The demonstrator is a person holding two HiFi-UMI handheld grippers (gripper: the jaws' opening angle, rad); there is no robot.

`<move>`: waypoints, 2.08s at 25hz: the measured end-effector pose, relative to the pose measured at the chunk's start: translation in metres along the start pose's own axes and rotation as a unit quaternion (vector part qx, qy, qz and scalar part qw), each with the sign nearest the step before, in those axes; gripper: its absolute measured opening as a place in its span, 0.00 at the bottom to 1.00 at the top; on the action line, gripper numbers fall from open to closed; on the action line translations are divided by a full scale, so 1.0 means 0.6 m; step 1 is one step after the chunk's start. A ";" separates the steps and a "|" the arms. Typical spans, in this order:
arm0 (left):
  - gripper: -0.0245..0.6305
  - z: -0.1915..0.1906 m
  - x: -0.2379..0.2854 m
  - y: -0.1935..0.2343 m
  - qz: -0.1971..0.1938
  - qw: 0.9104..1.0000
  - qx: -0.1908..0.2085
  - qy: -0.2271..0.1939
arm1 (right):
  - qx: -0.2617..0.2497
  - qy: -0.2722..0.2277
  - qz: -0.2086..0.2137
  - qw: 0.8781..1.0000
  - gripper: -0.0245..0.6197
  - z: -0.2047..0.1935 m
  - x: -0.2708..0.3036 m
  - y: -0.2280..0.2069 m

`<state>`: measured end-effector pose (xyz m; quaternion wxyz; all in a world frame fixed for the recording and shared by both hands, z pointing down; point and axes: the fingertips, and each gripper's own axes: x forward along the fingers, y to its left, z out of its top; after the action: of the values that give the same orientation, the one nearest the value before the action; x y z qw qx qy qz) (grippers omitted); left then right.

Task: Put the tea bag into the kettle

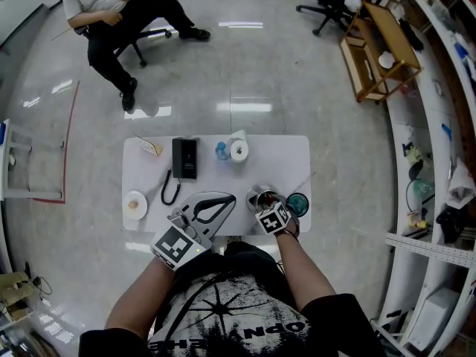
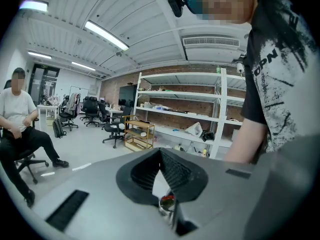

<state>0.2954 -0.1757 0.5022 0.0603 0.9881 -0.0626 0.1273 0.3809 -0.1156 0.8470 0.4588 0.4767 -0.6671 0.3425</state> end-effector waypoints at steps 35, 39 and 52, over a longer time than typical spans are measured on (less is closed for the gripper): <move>0.05 0.021 -0.053 0.012 0.058 0.997 -0.011 -0.055 | -0.025 -0.197 0.030 0.980 0.05 0.144 -0.170 0.019; 0.05 0.035 -0.099 0.037 0.091 0.993 -0.003 -0.076 | -0.076 -0.271 0.046 0.958 0.05 0.222 -0.244 0.056; 0.05 0.012 -0.347 0.072 0.204 0.973 0.004 -0.106 | -0.223 -0.450 0.119 0.856 0.05 0.459 -0.451 0.299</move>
<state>0.0911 -0.1965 0.4457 0.0226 0.9626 -0.2680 0.0317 0.1653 -0.2192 0.4948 0.1578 0.3808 -0.9110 -0.0152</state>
